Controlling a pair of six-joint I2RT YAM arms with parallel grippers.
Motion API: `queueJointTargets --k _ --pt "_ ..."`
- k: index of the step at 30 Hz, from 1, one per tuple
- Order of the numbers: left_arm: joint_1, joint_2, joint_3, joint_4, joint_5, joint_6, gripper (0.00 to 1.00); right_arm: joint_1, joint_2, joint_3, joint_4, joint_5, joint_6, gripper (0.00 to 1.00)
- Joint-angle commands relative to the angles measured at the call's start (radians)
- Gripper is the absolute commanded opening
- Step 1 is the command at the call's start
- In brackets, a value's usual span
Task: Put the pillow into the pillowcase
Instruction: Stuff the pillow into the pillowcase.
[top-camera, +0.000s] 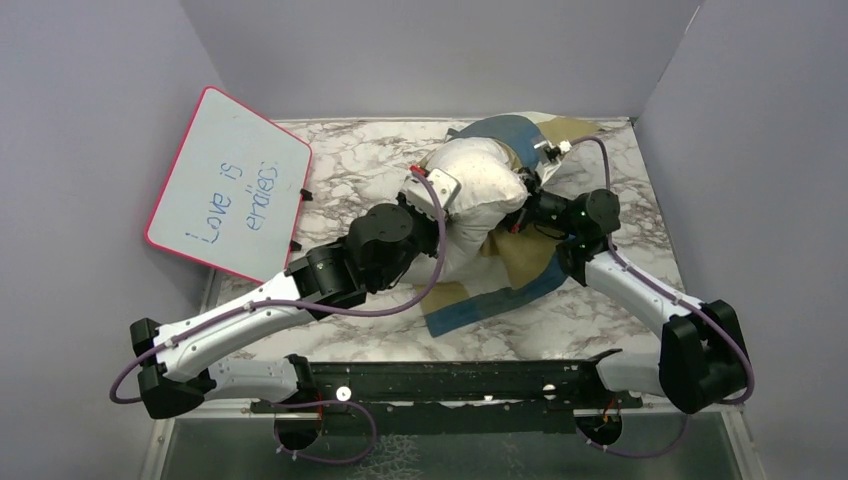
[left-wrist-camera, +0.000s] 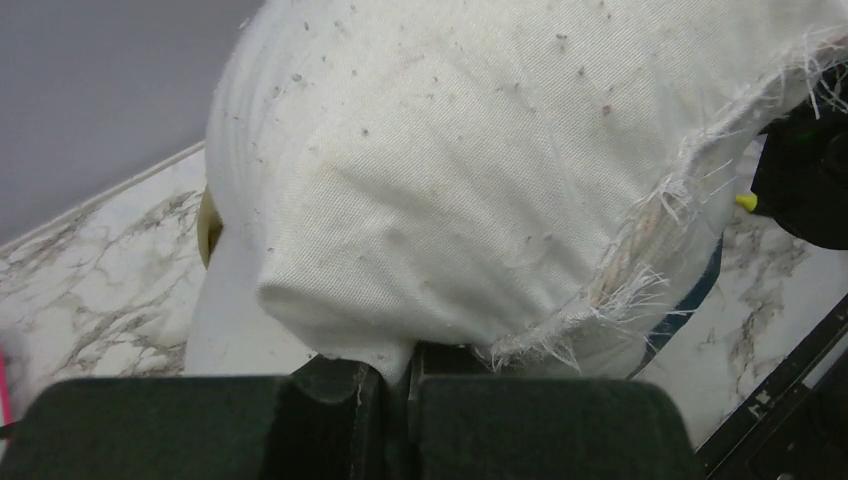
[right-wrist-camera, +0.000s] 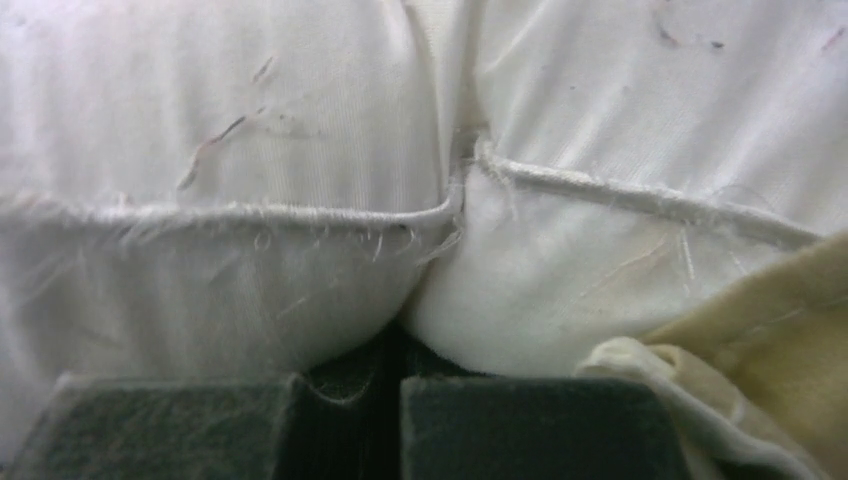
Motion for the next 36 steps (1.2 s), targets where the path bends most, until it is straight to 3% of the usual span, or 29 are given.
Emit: queueJointTargets --k 1,4,9,12,13,16,17,21,23,31,36 --pt "-0.074 0.076 0.08 0.14 0.201 0.005 0.0 0.035 0.066 -0.037 -0.019 0.017 0.024 0.0" --pt "-0.079 0.121 0.107 0.141 0.23 0.009 0.0 0.035 0.113 -0.013 -0.065 0.015 0.0 0.0" --pt "-0.119 0.157 0.141 0.14 0.253 0.024 0.0 0.037 0.205 0.03 0.058 -0.056 0.082 0.0" --pt "-0.122 0.152 0.124 0.145 0.199 0.019 0.0 0.035 0.19 0.037 -0.084 -0.006 0.0 0.0" --pt "-0.122 0.154 0.113 0.142 0.154 0.026 0.06 0.032 0.184 0.038 -0.151 0.018 -0.041 0.0" --pt "-0.099 0.179 0.119 0.096 0.05 0.033 0.54 0.007 0.192 0.033 -0.292 0.056 -0.127 0.0" --pt "-0.092 0.189 0.143 0.069 0.049 0.024 0.63 -0.019 0.204 0.022 -0.298 0.051 -0.129 0.0" --pt "-0.087 0.225 0.269 -0.021 0.096 0.04 0.83 -0.099 0.268 -0.015 -0.179 -0.028 -0.065 0.0" --pt "-0.087 0.261 0.354 -0.08 0.103 0.077 0.96 -0.104 0.281 0.001 -0.212 -0.025 -0.087 0.0" --pt "-0.073 0.505 0.687 -0.284 0.05 0.249 0.98 -0.105 0.265 0.008 -0.236 0.003 -0.089 0.0" --pt "-0.035 0.586 0.702 -0.425 0.009 0.233 0.98 -0.106 0.262 0.011 -0.244 0.04 -0.079 0.0"
